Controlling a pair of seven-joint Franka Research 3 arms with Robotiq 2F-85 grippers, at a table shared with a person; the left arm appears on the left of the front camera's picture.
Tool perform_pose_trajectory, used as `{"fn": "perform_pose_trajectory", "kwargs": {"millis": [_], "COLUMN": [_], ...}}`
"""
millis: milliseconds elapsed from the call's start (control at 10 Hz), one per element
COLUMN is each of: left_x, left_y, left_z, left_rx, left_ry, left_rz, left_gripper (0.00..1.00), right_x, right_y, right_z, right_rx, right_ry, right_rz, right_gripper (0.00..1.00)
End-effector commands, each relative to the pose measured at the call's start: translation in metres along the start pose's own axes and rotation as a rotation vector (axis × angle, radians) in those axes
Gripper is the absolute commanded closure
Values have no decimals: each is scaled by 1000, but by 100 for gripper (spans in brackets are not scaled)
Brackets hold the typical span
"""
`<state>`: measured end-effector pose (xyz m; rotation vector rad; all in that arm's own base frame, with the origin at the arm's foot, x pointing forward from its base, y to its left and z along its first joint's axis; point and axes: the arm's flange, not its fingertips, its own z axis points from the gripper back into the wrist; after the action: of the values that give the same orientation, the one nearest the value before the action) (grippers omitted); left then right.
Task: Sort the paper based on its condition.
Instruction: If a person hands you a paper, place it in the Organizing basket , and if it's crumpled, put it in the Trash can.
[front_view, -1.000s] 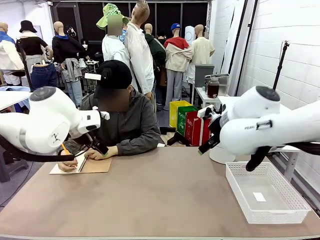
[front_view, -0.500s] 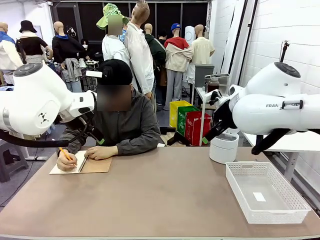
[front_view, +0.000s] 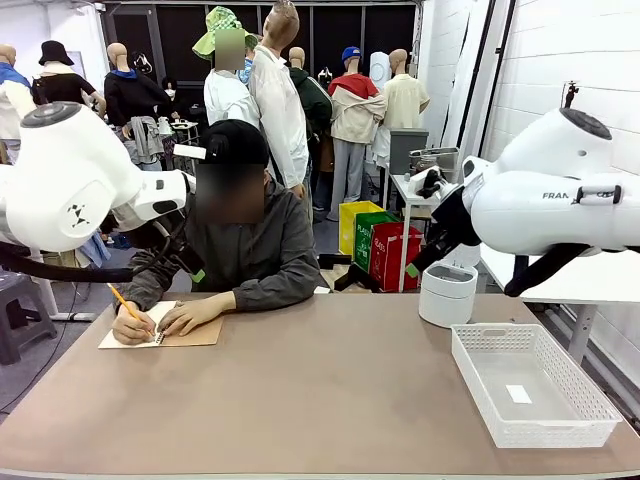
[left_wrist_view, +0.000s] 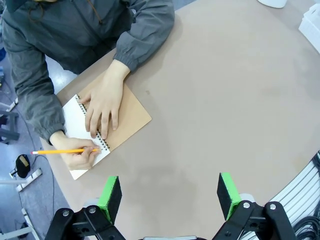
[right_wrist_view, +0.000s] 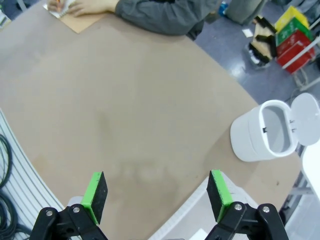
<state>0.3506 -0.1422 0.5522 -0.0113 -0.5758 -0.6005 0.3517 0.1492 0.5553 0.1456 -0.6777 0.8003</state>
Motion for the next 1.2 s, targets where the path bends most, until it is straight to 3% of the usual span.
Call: {"fn": "perform_pose_trajectory", "kwargs": {"millis": [0, 600, 1100], "left_x": [7, 0, 3], "left_y": [0, 7, 8], "left_z": [19, 38, 41], "left_rx": [27, 28, 32], "left_ry": [22, -79, -65], "left_rz": [0, 44, 24], "left_gripper": [0, 0, 0], "right_x": [9, 17, 19], "right_y": [-3, -2, -1], "right_z": [15, 29, 29], "right_rx": [-9, -15, -19], "right_ry": [5, -47, -42], "right_rz": [26, 36, 21], "right_gripper": [0, 0, 0]}}
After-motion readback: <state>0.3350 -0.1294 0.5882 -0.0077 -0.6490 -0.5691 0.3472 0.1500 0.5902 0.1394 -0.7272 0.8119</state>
